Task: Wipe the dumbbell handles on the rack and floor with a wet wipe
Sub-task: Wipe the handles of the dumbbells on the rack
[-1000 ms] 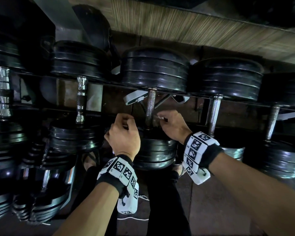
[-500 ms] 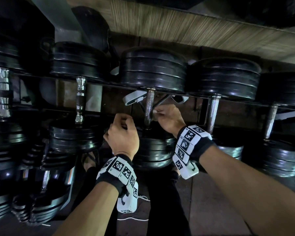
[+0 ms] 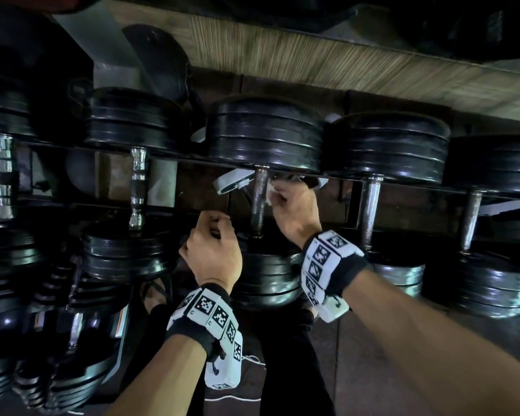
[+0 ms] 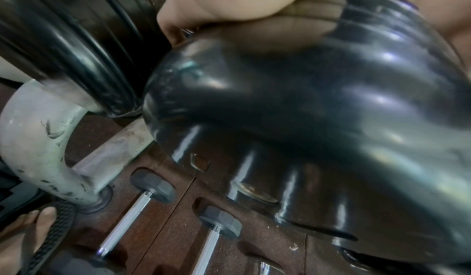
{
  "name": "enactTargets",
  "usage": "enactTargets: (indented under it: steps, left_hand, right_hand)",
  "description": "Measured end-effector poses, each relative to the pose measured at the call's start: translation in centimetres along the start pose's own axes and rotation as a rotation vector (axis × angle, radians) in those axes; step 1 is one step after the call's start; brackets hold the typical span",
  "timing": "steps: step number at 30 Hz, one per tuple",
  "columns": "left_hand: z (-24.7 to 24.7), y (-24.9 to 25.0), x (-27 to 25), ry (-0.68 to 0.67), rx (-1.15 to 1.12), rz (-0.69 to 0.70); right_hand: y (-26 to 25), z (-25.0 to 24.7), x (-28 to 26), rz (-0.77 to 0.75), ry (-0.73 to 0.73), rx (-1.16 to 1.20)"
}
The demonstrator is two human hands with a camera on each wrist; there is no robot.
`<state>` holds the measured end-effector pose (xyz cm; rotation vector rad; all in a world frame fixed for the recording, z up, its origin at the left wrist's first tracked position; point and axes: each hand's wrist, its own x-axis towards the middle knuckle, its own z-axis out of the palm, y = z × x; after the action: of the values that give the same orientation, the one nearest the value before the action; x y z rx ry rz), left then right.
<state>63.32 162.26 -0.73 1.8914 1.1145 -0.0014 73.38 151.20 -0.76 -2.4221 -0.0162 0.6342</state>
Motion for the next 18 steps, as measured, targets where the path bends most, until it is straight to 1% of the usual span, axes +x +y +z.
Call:
enactTargets:
  steps: [1,3,4,5,6,7,9,10,11,14,18]
  left_hand:
    - [0.0,0.0,0.0,-0.002,0.003,-0.001]
    - [0.0,-0.1,0.0,-0.005,0.012,0.000]
    - [0.1,-0.1,0.1,-0.005,0.012,0.002]
    - [0.1,-0.1,0.1,-0.005,0.011,0.002]
    - [0.1,-0.1,0.1,-0.007,0.009,0.000]
    - [0.0,-0.1,0.0,-0.009,0.008,-0.001]
    - [0.1,0.0,0.1,-0.008,0.009,0.000]
    - [0.1,0.0,0.1,-0.007,0.013,-0.001]
    - [0.1,-0.1,0.1,-0.008,0.019,-0.002]
    - [0.1,-0.1,0.1,-0.011,0.020,-0.001]
    - [0.1,-0.1,0.1,-0.013,0.024,-0.004]
  right_hand:
    - [0.9,0.3,-0.8,-0.009,-0.061,-0.042]
    - [2.4,0.4,-2.1,-0.015,-0.238,-0.116]
    - [2.7,0.0,-2.4,-0.004,-0.306,-0.109]
    - [2.7,-0.3,-2.3,0.011,-0.329,-0.070]
    - [2.4,-0.7,-2.0,0.013,-0.296,-0.041]
    - [2.2,-0.9,-1.5,0.005,-0.225,-0.032]
    - [0.7,-1.4,-0.7,-0.073,-0.034,-0.110]
    - [-0.3,-1.5,-0.5,-0.120,0.030,-0.158]
    - [-0.9,-1.3,-0.4,-0.156,0.048,-0.195]
    - [-1.8,-0.9,-1.2,-0.172,-0.065,-0.301]
    - [-0.8,-0.8,-3.1,-0.226,-0.242,-0.383]
